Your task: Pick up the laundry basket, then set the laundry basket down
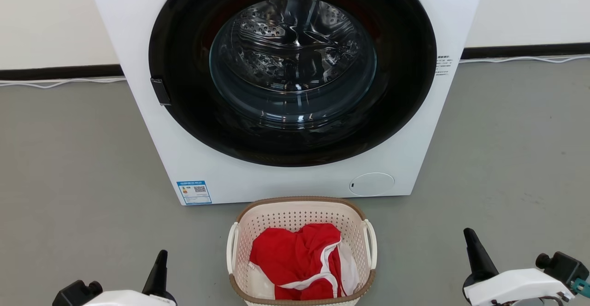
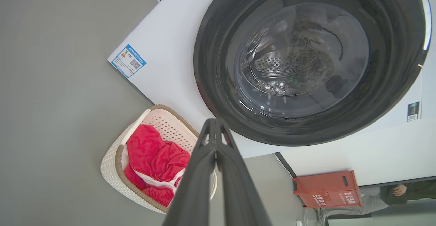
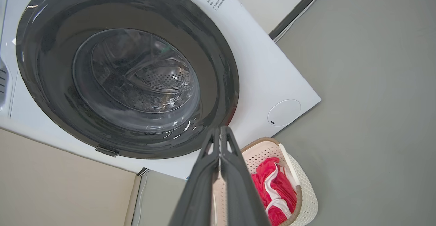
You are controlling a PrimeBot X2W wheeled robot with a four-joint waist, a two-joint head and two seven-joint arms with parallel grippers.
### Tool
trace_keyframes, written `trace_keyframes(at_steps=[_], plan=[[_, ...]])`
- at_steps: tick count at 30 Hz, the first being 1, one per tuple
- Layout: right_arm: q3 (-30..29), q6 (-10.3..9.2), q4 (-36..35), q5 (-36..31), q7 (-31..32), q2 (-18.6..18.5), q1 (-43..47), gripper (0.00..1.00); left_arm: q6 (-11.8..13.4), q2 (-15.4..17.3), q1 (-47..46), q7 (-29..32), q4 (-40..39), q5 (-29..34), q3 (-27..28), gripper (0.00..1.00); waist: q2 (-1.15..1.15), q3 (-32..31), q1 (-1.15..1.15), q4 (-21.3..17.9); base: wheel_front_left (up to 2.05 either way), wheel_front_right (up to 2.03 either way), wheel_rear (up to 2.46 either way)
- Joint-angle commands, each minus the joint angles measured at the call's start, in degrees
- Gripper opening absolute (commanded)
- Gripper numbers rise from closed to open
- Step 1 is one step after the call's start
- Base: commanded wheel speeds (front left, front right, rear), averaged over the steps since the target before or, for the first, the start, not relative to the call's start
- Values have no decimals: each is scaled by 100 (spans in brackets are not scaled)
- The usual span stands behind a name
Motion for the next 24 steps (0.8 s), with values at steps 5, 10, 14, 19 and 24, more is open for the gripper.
trace_keyframes(at_steps=[5,10,14,19,24], plan=[[37,29,-193,526,69,-25,-338,0,-106,28,-376,70,-168,-363,182,0,0,13,0,16,0,0,0],[19,30,-211,893,108,-25,-359,0,-156,11,-419,130,-172,-621,224,0,0,25,0,29,0,0,0],[9,31,-222,1114,132,-26,-372,0,-186,1,-446,166,-175,-777,249,0,0,31,0,38,0,0,0],[-9,32,-240,1482,172,-26,-394,0,-236,-15,-489,226,-179,-1037,291,0,0,43,0,51,0,0,0],[-27,33,-258,1850,212,-27,-416,0,-287,-32,-533,286,-183,-1297,333,0,0,54,0,65,0,0,0]])
